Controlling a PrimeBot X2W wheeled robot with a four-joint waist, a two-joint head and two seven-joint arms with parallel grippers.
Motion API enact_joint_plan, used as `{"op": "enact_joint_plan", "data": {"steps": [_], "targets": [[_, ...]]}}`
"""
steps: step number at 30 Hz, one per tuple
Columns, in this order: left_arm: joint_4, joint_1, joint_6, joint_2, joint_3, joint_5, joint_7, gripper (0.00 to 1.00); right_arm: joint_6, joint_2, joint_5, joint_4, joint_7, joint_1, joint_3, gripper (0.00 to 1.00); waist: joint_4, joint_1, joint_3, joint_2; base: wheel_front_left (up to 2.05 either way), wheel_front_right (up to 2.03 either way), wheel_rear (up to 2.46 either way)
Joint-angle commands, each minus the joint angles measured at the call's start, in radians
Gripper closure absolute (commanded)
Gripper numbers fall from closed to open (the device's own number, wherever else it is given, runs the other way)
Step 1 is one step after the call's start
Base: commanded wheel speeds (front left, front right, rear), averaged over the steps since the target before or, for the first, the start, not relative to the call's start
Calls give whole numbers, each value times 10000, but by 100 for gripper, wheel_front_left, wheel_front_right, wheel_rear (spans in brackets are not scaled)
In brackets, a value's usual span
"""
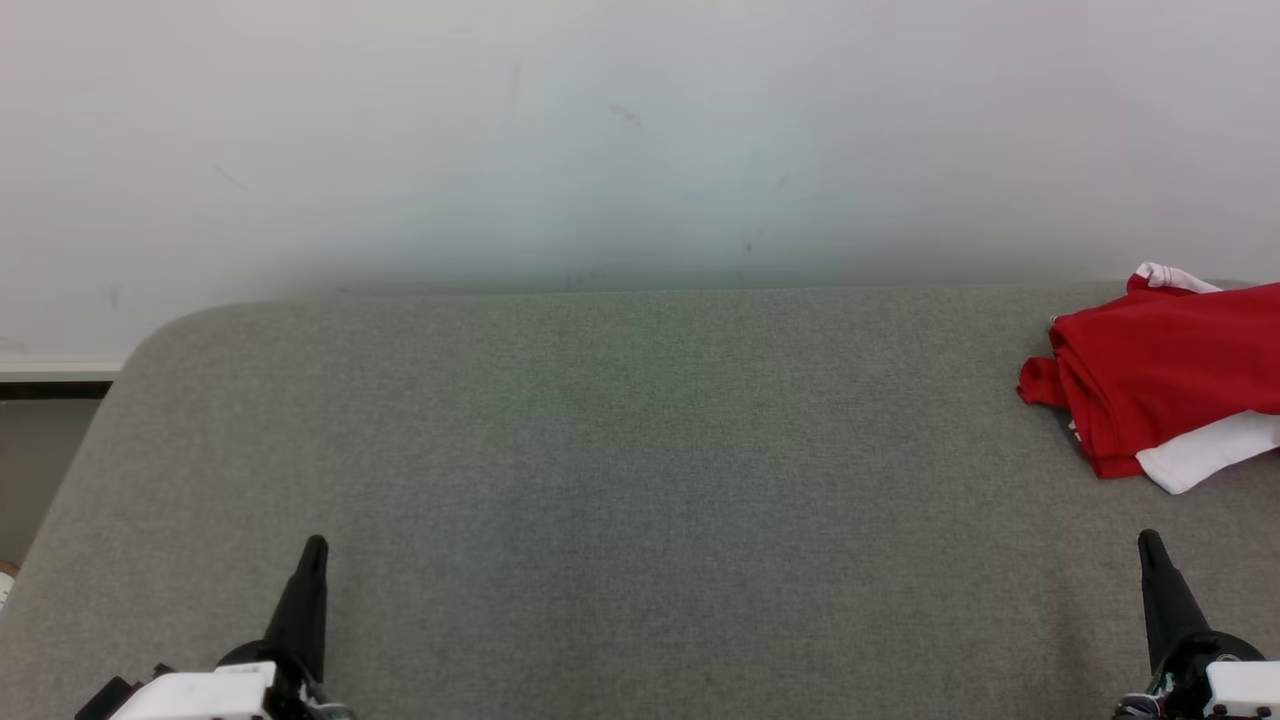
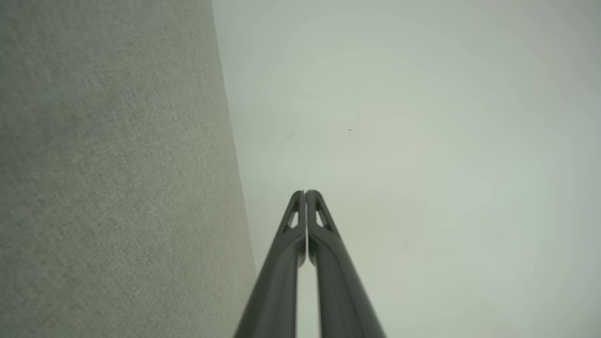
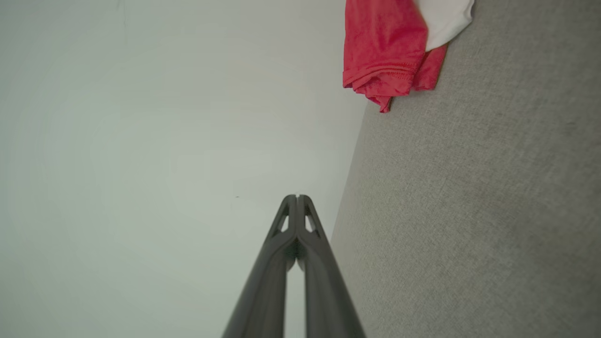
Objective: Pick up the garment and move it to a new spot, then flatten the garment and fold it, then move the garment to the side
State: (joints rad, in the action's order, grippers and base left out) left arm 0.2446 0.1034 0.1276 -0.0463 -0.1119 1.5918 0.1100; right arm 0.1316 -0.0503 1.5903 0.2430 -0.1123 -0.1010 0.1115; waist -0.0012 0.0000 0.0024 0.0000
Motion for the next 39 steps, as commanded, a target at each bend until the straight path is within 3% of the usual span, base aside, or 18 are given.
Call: {"op": "enact_joint_plan", "data": {"steps": [1,39], "targets": [[16,87,55,-71,-37,161,52,100,-17,0,172,29,-21,-128,56,100,3,0,2,0,0,0,0],[18,94,49,-70,-38,275,77,100,-19,-4,228,35,-59,-132,58,100,12,0,7,0,0,0,0]]}}
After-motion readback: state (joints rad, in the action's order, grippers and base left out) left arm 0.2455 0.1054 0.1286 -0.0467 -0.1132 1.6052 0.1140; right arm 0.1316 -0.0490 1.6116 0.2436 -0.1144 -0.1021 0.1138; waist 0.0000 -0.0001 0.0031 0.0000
